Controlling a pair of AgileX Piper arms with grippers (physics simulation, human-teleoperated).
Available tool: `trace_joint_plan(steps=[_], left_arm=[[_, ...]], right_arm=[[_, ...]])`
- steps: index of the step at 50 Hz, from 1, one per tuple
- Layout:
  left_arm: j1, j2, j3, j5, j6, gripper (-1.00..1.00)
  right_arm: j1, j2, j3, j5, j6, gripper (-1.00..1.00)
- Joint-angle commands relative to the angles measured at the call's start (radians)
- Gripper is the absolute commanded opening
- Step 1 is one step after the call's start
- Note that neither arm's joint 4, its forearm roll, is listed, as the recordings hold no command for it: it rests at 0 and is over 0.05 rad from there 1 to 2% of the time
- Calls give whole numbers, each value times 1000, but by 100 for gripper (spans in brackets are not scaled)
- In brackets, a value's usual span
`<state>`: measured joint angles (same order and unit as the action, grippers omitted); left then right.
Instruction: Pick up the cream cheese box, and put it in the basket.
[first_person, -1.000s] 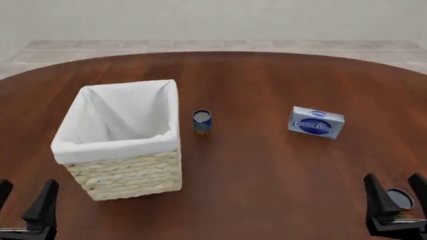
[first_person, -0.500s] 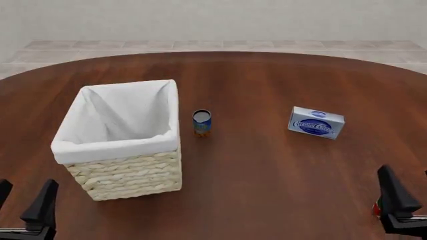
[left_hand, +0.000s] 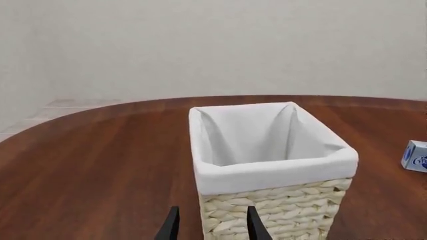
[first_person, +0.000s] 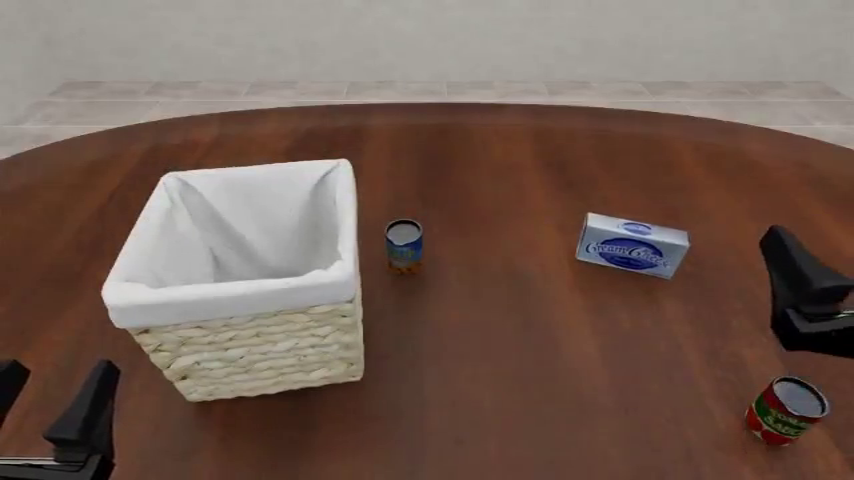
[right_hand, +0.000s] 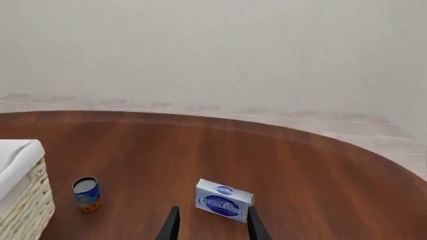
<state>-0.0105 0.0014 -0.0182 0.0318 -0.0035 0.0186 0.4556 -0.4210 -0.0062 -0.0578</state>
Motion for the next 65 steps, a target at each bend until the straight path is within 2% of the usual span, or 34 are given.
trace_joint_plan(steps=[1, 4, 9, 12, 13, 14, 15, 18, 25, 28, 30, 34, 36, 39, 44, 47, 53, 56, 60, 61, 62, 65], left_arm=[[-7, 1, 3, 3, 2, 100], [-8, 1, 4, 5, 1, 100], [-13, 2, 6, 8, -5, 100], [-10, 18, 16, -8, -20, 100], [-12, 51, 18, -35, -27, 100], [-12, 55, 18, -38, -27, 100], [-21, 36, 18, -25, -23, 100], [-22, 21, 18, -7, -23, 100], [-9, 25, 17, -12, -27, 100], [-9, 16, 18, -3, -28, 100], [-11, 12, 18, -1, -29, 100], [-17, 7, 18, 5, -29, 100], [-18, 7, 18, 6, -29, 100], [-20, 5, 18, 10, -29, 100], [-21, 2, 18, 11, -28, 100], [-20, 2, 18, 12, -30, 100], [-20, 1, 18, 14, -29, 100], [-21, 1, 18, 14, -28, 100], [-20, 1, 18, 15, -28, 100], [-20, 1, 18, 15, -29, 100], [-19, 1, 18, 16, -29, 100], [-19, 1, 18, 17, -28, 100]], right_arm=[[13, 262, -99, -82, -68, 100], [7, 323, -136, -89, -83, 100], [16, 433, -243, -47, -162, 100], [0, 480, -285, -52, -174, 100], [-4, 537, -307, -59, -232, 100], [-4, 537, -307, -59, -232, 100], [-16, 606, -354, -44, -237, 100], [-11, 625, -383, -27, -246, 100], [-10, 694, -495, 83, -341, 100], [6, 743, -550, 168, -395, 100], [4, 759, -569, 195, -413, 100], [-14, 819, -635, 280, -507, 100], [-31, 841, -666, 309, -509, 100], [-33, 888, -723, 384, -565, 100], [-17, 931, -756, 440, -596, 100], [-15, 968, -752, 454, -660, 100], [1, 1028, -783, 495, -713, 100], [-17, 1066, -778, 492, -789, 100], [-7, 1103, -773, 501, -831, 100], [-31, 1132, -766, 496, -880, 100], [-31, 1132, -766, 496, -880, 100], [-31, 1151, -761, 499, -932, 100]])
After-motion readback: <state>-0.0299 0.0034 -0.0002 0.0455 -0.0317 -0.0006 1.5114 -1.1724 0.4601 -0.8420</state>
